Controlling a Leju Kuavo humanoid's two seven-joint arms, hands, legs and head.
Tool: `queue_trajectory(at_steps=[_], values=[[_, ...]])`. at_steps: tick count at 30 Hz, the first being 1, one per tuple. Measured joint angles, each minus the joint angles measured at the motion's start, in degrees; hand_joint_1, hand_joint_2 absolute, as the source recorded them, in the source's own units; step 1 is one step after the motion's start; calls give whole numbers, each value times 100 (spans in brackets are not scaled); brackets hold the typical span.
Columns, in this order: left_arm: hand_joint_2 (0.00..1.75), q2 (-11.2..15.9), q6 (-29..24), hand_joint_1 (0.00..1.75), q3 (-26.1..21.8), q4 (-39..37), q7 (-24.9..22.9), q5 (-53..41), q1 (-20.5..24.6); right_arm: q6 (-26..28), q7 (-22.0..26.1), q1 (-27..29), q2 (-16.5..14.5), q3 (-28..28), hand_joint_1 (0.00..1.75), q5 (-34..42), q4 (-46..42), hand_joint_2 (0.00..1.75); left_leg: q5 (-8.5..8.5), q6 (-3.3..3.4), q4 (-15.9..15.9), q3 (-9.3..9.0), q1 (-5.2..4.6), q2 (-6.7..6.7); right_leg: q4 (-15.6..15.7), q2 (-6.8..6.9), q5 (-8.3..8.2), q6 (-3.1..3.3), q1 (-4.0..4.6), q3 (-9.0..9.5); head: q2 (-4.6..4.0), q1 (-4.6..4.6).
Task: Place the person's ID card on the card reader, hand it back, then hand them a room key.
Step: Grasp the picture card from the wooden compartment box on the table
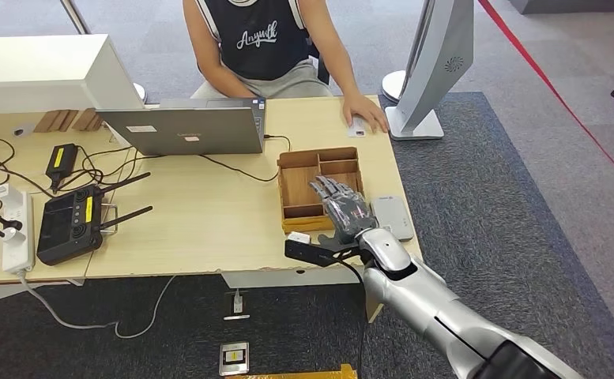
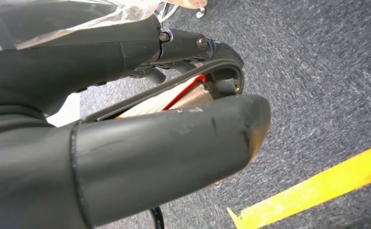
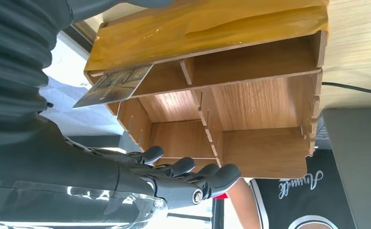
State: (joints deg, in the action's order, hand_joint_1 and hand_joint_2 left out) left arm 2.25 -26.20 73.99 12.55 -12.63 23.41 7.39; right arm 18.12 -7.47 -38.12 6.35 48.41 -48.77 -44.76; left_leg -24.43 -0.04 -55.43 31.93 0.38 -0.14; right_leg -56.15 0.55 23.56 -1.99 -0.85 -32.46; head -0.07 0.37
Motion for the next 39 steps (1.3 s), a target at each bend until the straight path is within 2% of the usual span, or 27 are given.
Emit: queue_trajectory(at_steps=[16,24,39], values=[[0,-34,-49,0,0,0,9,21,-5,269,-89,-129,-9,-28,0,144,386,175,0,0,0,0,0,0,1,0,0,0,0,0,0,0],[0,-42,-68,0,0,0,72,-12,-7,442,-202,-167,154,-196,0,198,464,175,0,0,-1,-1,-1,0,1,0,0,0,-1,0,0,0],[0,-51,-54,0,0,0,95,-88,-4,449,-252,-179,414,-435,0,243,500,175,0,0,-1,-2,-1,0,1,0,0,0,0,0,0,0]])
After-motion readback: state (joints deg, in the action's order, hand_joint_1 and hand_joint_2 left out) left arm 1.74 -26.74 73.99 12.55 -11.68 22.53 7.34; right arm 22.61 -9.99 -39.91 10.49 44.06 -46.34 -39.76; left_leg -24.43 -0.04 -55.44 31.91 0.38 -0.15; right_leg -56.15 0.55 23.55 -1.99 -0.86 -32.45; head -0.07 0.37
